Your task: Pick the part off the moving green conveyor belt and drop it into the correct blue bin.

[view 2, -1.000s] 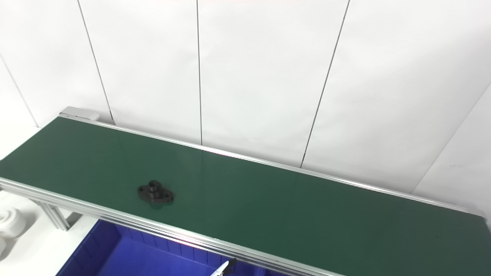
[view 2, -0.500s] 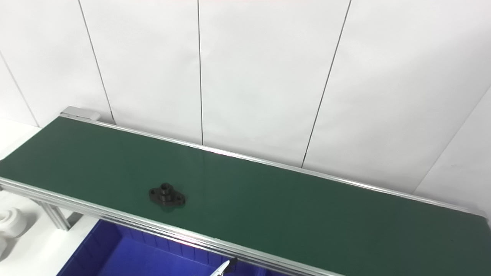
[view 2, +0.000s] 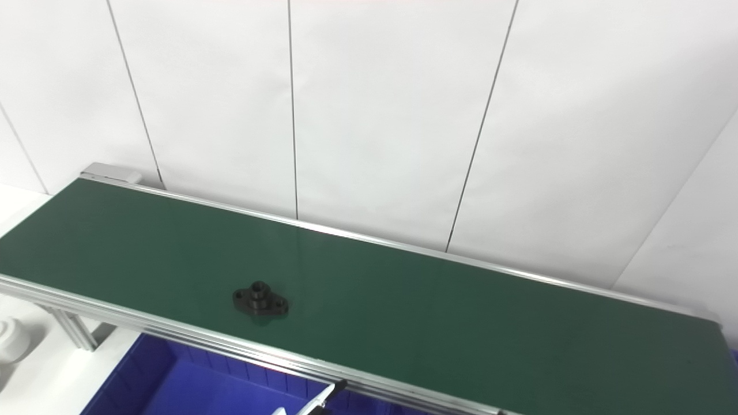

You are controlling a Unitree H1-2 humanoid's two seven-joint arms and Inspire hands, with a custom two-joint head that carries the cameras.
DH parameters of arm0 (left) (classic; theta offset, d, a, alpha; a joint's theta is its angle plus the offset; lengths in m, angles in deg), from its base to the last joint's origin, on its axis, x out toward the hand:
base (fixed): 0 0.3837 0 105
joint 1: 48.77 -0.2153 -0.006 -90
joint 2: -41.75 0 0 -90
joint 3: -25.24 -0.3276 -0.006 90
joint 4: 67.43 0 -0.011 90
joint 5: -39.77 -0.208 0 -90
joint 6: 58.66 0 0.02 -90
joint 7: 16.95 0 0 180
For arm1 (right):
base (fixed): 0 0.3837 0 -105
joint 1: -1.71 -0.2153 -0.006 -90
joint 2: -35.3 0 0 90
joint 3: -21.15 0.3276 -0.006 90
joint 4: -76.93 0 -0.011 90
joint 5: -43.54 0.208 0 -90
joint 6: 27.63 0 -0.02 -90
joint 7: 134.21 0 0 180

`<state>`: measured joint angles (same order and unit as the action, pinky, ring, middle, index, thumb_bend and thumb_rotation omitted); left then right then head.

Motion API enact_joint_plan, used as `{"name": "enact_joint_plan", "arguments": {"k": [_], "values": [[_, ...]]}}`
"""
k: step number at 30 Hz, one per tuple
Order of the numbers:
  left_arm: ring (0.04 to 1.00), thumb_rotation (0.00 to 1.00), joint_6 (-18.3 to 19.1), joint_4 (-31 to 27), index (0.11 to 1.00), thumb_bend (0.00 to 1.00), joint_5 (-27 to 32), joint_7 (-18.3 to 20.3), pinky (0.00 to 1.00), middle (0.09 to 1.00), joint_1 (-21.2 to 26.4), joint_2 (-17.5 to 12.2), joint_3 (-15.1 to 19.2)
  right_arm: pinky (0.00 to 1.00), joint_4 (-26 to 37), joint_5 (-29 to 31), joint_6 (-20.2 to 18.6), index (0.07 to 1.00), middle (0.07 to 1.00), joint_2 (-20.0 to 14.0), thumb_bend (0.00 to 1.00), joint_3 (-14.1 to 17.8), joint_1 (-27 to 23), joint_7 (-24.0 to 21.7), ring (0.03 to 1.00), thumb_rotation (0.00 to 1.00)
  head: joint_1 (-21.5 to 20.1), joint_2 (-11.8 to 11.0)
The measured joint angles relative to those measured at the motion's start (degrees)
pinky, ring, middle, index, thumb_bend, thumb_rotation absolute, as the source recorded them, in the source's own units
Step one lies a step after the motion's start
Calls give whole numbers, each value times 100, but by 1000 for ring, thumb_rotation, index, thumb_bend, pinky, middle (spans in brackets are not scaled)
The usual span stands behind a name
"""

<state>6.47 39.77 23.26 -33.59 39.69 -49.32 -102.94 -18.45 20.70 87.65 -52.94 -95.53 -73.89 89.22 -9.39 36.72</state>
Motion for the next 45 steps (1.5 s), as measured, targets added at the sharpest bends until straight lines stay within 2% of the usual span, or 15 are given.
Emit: {"name": "enact_joint_plan", "arguments": {"k": [1, 2, 4, 8, 12, 18, 22, 28, 30, 33, 38, 45], "values": [[1000, 641, -1, -73, 1000, 755, 8, 65, 969, 1000, -12, -30, 54, 907, 123, -37, 0, 972, 935, 18, 819, 64, 1, -29, 912, 741, -1, 2], [1000, 660, -1, -132, 1000, 746, 60, 156, 981, 1000, -18, -52, 114, 899, 247, -81, 0, 972, 927, 47, 812, 149, 11, -108, 904, 742, -132, 141], [1000, 681, -1, -266, 1000, 745, 165, 305, 993, 1000, -65, -73, 250, 885, 515, -210, -5, 975, 925, 105, 802, 359, 26, -320, 900, 754, -151, 160], [1000, 718, -1, -489, 1000, 766, 378, 700, 1000, 1000, -206, -61, 514, 872, 1116, -366, -170, 978, 923, 248, 764, 751, -26, -941, 901, 717, -414, 467], [1000, 739, 0, -617, 1000, 785, 504, 1136, 992, 1000, -295, -53, 826, 848, 1486, -361, -544, 976, 913, 386, 765, 1069, -273, -1607, 889, 706, -537, 599], [1000, 741, 44, -758, 1000, 807, 831, 1844, 998, 1000, -374, -35, 1174, 847, 1918, -369, -1363, 972, 912, 561, 766, 1355, -608, -2537, 890, 677, -608, 617], [1000, 733, 84, -804, 1000, 803, 848, 2140, 990, 1000, -379, -6, 1337, 848, 1944, -368, -1643, 972, 914, 601, 771, 1457, -771, -2945, 897, 677, -634, 564], [1000, 705, 84, -687, 1000, 805, 864, 2465, 987, 1000, -378, 127, 1534, 830, 1736, -367, -1690, 964, 921, 606, 748, 1564, -1111, -3336, 889, 613, -731, 450], [1000, 708, 82, -637, 1000, 805, 863, 2532, 984, 1000, -379, 176, 1575, 815, 1635, -366, -1728, 965, 921, 607, 753, 1601, -1244, -3446, 883, 600, -835, 398], [1000, 718, 75, -607, 1000, 801, 843, 2608, 984, 1000, -378, 173, 1676, 824, 1507, -399, -1985, 972, 916, 608, 747, 1610, -1470, -3673, 886, 595, -933, 354], [1000, 706, 50, -526, 1000, 795, 832, 2696, 968, 1000, -371, 170, 1720, 838, 1319, -578, -2317, 972, 927, 592, 750, 1606, -1869, -3986, 896, 592, -907, 301], [1000, 716, 42, -441, 1000, 794, 847, 2808, 949, 1000, -362, 202, 1780, 803, 969, -874, -2631, 958, 905, 581, 778, 1537, -2422, -4266, 865, 582, -898, 248]]}}
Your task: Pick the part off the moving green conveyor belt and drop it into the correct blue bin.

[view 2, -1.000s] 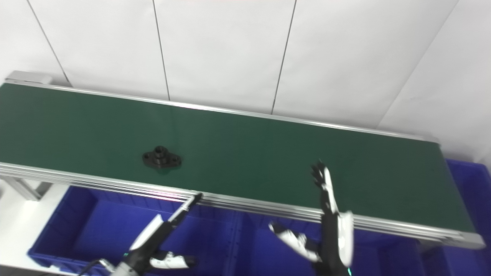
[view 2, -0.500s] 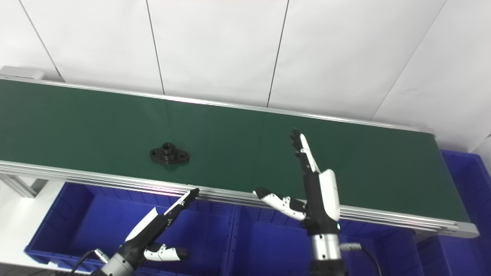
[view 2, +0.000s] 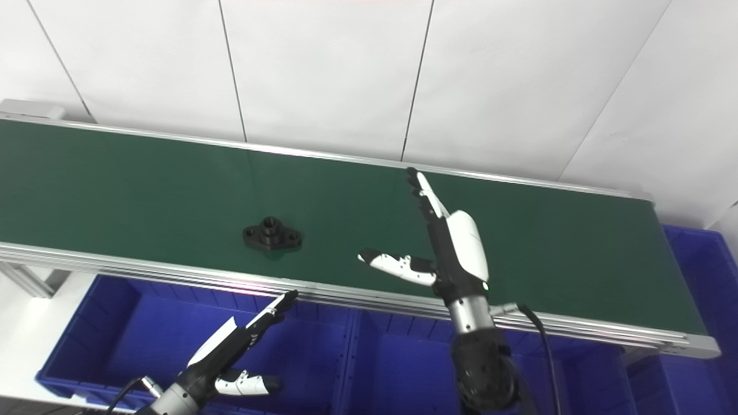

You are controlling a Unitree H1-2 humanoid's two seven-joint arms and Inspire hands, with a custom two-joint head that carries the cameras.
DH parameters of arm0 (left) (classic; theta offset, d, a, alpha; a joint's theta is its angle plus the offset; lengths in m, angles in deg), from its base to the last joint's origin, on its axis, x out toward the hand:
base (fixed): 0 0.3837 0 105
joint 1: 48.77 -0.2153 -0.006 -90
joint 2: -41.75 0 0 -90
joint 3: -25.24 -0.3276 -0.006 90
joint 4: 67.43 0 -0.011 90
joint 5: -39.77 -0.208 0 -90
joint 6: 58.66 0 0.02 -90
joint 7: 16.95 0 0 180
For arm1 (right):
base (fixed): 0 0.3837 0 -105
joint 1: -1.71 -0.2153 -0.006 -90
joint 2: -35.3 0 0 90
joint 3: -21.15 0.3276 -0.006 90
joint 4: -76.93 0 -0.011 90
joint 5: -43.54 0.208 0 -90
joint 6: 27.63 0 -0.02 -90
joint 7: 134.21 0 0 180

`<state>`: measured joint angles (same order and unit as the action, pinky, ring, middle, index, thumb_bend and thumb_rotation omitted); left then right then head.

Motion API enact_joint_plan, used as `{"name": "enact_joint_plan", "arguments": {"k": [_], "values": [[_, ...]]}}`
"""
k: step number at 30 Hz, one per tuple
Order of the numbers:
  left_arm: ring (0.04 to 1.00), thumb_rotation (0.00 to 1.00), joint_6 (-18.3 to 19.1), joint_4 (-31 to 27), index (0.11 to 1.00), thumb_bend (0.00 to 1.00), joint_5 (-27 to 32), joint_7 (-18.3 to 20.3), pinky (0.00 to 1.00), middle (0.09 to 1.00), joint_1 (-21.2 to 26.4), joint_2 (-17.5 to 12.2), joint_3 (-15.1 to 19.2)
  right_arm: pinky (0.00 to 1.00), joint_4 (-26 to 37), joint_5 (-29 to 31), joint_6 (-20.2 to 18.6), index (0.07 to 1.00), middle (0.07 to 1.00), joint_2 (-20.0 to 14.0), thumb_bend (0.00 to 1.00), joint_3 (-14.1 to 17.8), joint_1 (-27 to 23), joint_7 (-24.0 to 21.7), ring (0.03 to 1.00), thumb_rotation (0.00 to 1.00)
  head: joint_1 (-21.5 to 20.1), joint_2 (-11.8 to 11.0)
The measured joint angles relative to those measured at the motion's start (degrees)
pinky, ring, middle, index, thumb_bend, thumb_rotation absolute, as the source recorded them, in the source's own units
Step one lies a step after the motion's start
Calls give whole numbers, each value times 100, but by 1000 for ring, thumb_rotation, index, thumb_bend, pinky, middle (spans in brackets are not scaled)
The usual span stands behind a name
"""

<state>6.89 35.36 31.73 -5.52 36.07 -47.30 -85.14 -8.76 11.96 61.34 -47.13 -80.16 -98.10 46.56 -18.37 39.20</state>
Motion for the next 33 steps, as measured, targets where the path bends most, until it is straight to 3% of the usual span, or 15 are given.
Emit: {"name": "enact_joint_plan", "arguments": {"k": [9, 18, 33], "values": [[1000, 699, 0, 70, 1000, 773, -71, 85, 935, 1000, 12, 128, 94, 758, -792, -164, -28, 953, 914, -7, 794, -209, -446, -56, 859, 540, 53, -53], [1000, 697, -5, 225, 1000, 769, -133, 102, 927, 1000, 86, 125, 117, 790, -1326, -297, -69, 964, 898, -33, 798, -467, -1077, -291, 863, 536, 44, -114], [1000, 689, -8, 234, 1000, 753, -268, 81, 923, 1000, 127, 89, -83, 793, -2214, -469, -68, 930, 896, -45, 815, -980, -1842, -591, 863, 471, 53, -106]]}}
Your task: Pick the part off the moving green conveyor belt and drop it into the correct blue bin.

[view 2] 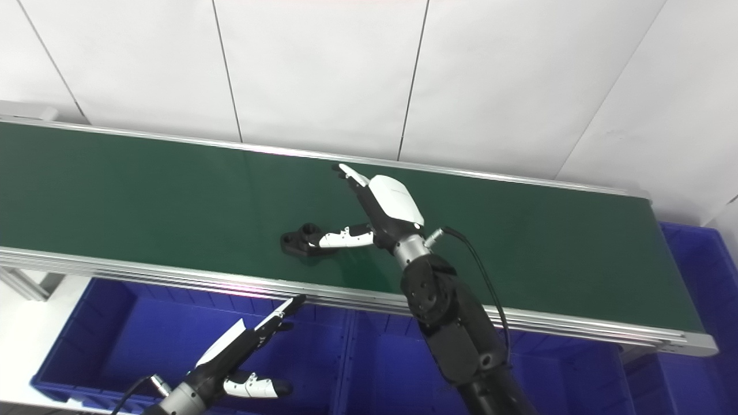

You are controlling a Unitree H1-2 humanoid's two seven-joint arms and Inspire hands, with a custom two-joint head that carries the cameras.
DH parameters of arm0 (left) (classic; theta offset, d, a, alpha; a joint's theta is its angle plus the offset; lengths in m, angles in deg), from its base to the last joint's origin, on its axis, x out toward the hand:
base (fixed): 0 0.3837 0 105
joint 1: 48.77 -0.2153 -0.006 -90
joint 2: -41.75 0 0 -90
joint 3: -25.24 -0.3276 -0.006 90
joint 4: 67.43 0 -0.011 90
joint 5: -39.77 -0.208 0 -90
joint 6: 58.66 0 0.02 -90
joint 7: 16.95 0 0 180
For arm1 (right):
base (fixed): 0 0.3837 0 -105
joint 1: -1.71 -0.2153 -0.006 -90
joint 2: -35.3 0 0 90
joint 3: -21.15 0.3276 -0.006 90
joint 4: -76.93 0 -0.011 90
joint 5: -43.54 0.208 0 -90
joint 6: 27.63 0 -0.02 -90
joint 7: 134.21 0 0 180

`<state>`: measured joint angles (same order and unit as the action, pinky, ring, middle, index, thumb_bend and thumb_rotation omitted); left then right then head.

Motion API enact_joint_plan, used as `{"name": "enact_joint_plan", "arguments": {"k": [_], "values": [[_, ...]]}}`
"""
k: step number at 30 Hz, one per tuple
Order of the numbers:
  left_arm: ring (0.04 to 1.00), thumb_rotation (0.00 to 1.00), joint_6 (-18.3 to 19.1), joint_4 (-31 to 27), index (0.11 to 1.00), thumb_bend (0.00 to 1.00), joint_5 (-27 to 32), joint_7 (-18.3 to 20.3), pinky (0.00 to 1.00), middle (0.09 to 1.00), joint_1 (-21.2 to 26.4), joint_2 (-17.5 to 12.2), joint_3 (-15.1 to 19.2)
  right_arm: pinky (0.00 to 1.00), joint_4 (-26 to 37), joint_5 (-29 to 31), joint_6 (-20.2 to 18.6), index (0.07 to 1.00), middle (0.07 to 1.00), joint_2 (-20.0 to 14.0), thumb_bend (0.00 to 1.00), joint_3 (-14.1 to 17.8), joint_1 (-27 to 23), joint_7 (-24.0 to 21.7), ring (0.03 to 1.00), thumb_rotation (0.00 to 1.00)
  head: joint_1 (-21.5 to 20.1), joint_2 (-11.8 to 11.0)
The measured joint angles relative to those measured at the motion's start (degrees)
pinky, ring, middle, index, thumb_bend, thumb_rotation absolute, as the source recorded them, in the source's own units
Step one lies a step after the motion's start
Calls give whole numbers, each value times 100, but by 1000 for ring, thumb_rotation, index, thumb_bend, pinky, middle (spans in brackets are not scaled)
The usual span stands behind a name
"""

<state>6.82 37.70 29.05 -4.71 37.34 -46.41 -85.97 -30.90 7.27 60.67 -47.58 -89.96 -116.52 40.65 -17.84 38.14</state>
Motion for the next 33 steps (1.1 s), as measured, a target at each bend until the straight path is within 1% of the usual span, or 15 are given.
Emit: {"name": "enact_joint_plan", "arguments": {"k": [2, 5, 6, 10, 13, 17, 22, 28, 33], "values": [[995, 687, 0, 0, 1000, 748, 0, -2, 902, 1000, 0, -5, -6, 791, -48, -23, -1, 923, 893, -14, 826, -84, -102, -154, 861, 450, 26, 9], [993, 683, 0, -1, 1000, 742, 0, -2, 896, 1000, 3, -2, -29, 778, -188, -36, -1, 912, 884, -32, 835, -168, -219, -294, 852, 410, 79, 44], [990, 682, 0, -2, 1000, 740, 0, -2, 892, 1000, 3, -2, -35, 774, -205, -44, -1, 910, 883, -45, 834, -187, -232, -337, 851, 384, 97, 53], [985, 669, 0, -6, 1000, 741, 4, -2, 891, 1000, 3, 3, -39, 757, -213, -92, -11, 900, 879, -119, 830, -300, -260, -578, 843, 353, 97, 62], [993, 677, 0, -16, 1000, 756, 33, 2, 898, 1000, -1, 42, -31, 729, -213, -156, -12, 873, 854, -187, 835, -366, -261, -664, 818, 334, 114, 105], [996, 689, 0, -43, 1000, 757, 38, 11, 902, 1000, -9, 84, -24, 728, -313, -282, -12, 850, 833, -311, 824, -461, -262, -751, 804, 301, 141, 132], [1000, 665, 0, -69, 1000, 747, 86, 32, 923, 1000, -48, 119, -1, 665, -430, -358, -22, 818, 801, -458, 819, -485, -248, -823, 767, 223, 149, 167], [1000, 675, 0, -96, 1000, 753, 160, 72, 916, 1000, -71, 226, 6, 677, -405, -481, -108, 820, 809, -610, 796, -487, -154, -905, 775, 146, 149, 193], [1000, 678, 0, -217, 1000, 761, 161, 128, 914, 1000, -79, 235, 38, 684, -343, -526, -165, 813, 801, -770, 741, -484, -91, -964, 766, 135, 141, 220]]}}
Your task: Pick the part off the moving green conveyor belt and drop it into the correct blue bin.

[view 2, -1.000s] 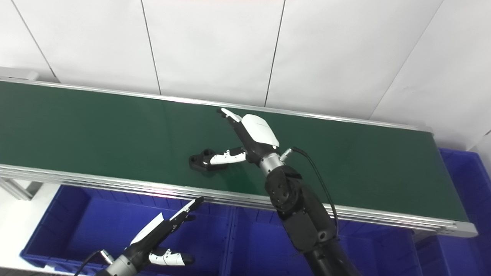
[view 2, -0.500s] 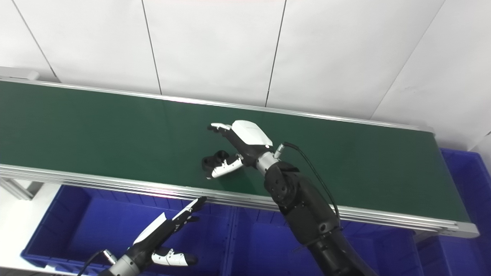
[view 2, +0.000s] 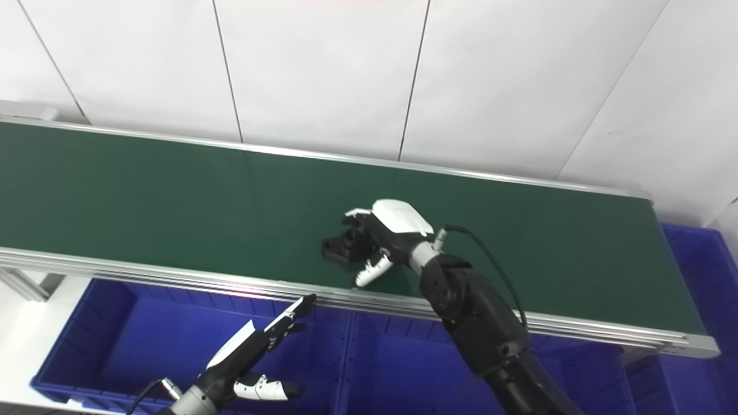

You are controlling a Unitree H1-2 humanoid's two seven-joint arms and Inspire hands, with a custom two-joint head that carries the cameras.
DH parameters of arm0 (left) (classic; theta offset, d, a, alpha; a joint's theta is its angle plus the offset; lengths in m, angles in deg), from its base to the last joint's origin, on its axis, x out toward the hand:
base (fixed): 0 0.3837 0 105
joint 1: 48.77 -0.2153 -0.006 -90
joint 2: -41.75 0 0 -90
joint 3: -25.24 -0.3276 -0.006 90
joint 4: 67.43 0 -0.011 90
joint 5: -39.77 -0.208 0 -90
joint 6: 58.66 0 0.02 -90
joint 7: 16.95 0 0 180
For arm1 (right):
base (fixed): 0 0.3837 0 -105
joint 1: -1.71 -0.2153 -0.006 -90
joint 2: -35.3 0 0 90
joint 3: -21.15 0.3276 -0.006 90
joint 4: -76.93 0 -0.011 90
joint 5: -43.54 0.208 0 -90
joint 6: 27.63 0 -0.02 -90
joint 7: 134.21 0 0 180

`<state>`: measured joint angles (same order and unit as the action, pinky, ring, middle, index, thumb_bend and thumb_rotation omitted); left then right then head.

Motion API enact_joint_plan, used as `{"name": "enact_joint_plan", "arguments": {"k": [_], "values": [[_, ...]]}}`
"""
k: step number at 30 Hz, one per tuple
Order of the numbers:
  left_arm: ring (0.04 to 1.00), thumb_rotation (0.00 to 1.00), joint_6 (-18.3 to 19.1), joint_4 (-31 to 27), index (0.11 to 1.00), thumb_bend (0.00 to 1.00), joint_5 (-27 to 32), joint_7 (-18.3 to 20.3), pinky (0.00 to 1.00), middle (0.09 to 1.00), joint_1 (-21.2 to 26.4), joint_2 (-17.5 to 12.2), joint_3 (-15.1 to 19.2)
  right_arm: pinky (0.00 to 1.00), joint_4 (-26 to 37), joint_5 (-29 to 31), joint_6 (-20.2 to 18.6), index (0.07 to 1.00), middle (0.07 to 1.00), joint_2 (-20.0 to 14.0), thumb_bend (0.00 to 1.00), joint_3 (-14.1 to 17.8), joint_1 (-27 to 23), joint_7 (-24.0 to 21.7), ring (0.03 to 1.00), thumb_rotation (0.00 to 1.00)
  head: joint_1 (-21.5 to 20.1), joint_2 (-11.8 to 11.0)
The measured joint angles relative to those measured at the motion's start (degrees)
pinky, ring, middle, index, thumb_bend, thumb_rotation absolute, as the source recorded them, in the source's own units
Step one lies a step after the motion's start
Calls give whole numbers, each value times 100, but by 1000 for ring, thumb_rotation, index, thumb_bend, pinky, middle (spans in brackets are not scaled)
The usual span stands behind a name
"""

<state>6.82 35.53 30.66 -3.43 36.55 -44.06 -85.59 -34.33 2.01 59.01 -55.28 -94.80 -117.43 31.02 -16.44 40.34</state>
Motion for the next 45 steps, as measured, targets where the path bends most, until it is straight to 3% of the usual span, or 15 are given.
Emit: {"name": "enact_joint_plan", "arguments": {"k": [7, 12, 13, 14, 15, 16, 25, 39, 41, 45], "values": [[1000, 678, 11, -32, 1000, 764, -5, 15, 920, 1000, -32, 1, 36, 662, 63, -11, 0, 780, 774, -140, 677, 13, 11, -76, 735, 123, -88, 70], [1000, 688, 9, -44, 1000, 764, 5, 34, 929, 1000, -32, -1, 74, 611, -20, -186, 18, 736, 735, -136, 643, -97, 43, 319, 684, 51, -149, 123], [1000, 684, 9, -50, 1000, 763, 7, 37, 937, 1000, -32, 0, 77, 521, -35, -214, 30, 722, 681, -137, 619, -112, 55, 406, 607, 26, -184, 140], [1000, 681, 7, -56, 1000, 766, 11, 42, 943, 1000, -34, 0, 83, 354, -35, -241, 49, 628, 548, -139, 562, -122, 71, 484, 427, 8, -185, 141], [1000, 682, 6, -57, 1000, 768, 12, 43, 945, 1000, -35, 0, 93, 295, -35, -271, 74, 549, 508, -143, 538, -148, 91, 568, 360, 3, -211, 158], [1000, 682, 6, -58, 1000, 769, 13, 43, 945, 1000, -35, 1, 108, 286, -34, -291, 115, 537, 502, -142, 535, -170, 119, 672, 349, 2, -211, 158], [1000, 691, 4, -95, 1000, 773, 64, 43, 941, 1000, -35, 18, 158, 265, -67, -504, 391, 492, 479, -150, 523, -308, 271, 1398, 330, 0, -316, 229], [1000, 678, 3, -102, 1000, 781, 134, 108, 938, 1000, -34, 19, 206, 286, 15, -641, 588, 542, 439, -272, 517, -466, 246, 1411, 360, 0, -325, 229], [1000, 670, 3, -102, 1000, 771, 134, 116, 942, 1000, -34, 20, 208, 252, 136, -653, 590, 497, 477, -270, 522, -498, 264, 1315, 317, 0, -308, 229], [1000, 671, 3, -114, 1000, 760, 131, 127, 929, 1000, -34, 20, 207, 269, 518, -627, 588, 492, 482, -175, 524, -414, 342, 1202, 339, 0, -290, 246]]}}
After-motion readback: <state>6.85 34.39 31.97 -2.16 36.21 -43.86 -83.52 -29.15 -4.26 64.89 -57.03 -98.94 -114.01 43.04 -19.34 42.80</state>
